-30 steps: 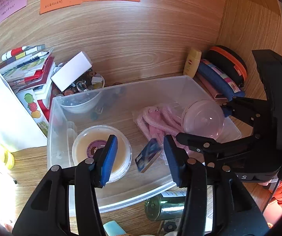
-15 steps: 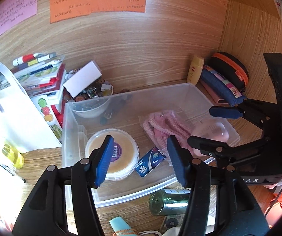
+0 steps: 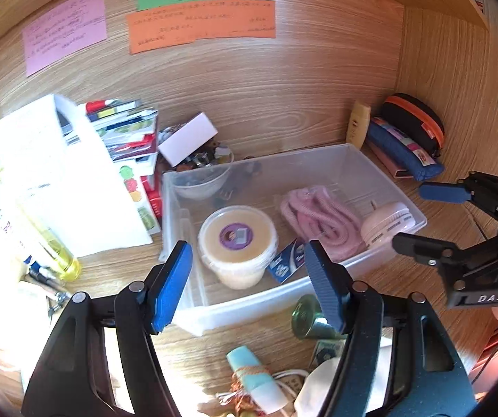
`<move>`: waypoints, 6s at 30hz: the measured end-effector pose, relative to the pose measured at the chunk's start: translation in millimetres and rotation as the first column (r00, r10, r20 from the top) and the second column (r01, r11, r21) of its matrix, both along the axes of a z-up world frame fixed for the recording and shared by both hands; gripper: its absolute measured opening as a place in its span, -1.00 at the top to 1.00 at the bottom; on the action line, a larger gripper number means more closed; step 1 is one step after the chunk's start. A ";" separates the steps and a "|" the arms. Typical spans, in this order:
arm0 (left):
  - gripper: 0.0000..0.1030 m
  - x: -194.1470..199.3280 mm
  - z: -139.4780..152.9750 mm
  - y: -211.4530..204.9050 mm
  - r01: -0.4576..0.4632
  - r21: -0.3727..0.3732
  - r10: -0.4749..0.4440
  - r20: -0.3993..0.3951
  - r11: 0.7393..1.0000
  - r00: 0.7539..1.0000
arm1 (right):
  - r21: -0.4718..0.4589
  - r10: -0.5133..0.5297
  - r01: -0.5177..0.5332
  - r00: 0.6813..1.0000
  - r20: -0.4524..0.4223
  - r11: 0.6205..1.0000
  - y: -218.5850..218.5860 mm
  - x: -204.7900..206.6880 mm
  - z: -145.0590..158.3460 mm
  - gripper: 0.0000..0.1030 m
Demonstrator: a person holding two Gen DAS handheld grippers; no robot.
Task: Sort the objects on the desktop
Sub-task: 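Grasp the clear plastic cylinder with the right tool while the left approaches the green keychain, then close the left tool on the small green keychain with orange string, then carry the cylinder and keychain into the clear box and release both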
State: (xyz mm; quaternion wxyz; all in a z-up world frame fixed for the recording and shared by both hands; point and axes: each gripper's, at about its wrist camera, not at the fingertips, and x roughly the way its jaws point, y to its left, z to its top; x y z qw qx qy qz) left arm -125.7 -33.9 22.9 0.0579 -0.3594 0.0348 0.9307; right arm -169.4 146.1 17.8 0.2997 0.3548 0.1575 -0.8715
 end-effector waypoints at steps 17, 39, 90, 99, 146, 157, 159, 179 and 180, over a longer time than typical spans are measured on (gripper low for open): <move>-0.29 45.9 -43.9 -42.6 -0.083 -0.059 0.090 0.128 0.995 0.988 | 0.020 0.116 -0.117 0.993 0.035 0.993 -21.1 32.7 -21.6 -0.44; -0.29 95.0 -79.8 -38.1 -0.072 -0.009 0.072 0.235 0.997 0.969 | -0.058 0.179 -0.172 0.973 0.143 0.983 4.4 94.5 -39.0 -0.45; 0.45 92.7 -22.4 -22.7 -0.045 0.091 0.040 0.059 0.995 0.998 | -0.138 0.062 -0.045 0.990 0.123 0.989 14.3 74.3 -19.2 0.47; 0.45 79.0 -6.3 -9.4 -0.001 0.109 -0.001 0.025 0.994 1.000 | -0.188 0.056 -0.040 0.996 0.076 0.981 23.5 70.6 6.9 0.47; 0.46 -34.1 -24.2 37.5 0.151 0.090 -0.158 0.086 0.984 0.984 | -0.164 0.063 -0.044 0.992 0.112 0.985 -33.0 -34.3 0.5 0.48; 0.46 -33.6 -28.0 34.9 0.160 0.097 -0.169 0.093 0.982 0.981 | -0.117 0.077 -0.063 0.990 0.115 0.991 -40.3 -35.1 -8.5 0.47; 0.46 -32.5 -27.2 33.7 0.159 0.098 -0.168 0.086 0.982 0.982 | -0.116 0.084 -0.072 0.991 0.100 0.991 -40.2 -31.9 -5.6 0.47; 0.36 8.0 -6.2 -22.1 0.046 0.103 -0.051 0.051 0.994 0.997 | -0.103 0.122 -0.117 0.991 0.047 0.988 -28.3 13.6 8.7 0.26; 0.36 11.2 -8.1 -25.9 0.036 0.098 -0.042 0.057 0.994 0.997 | -0.100 0.128 -0.123 0.991 0.047 0.987 -28.9 16.7 7.4 0.23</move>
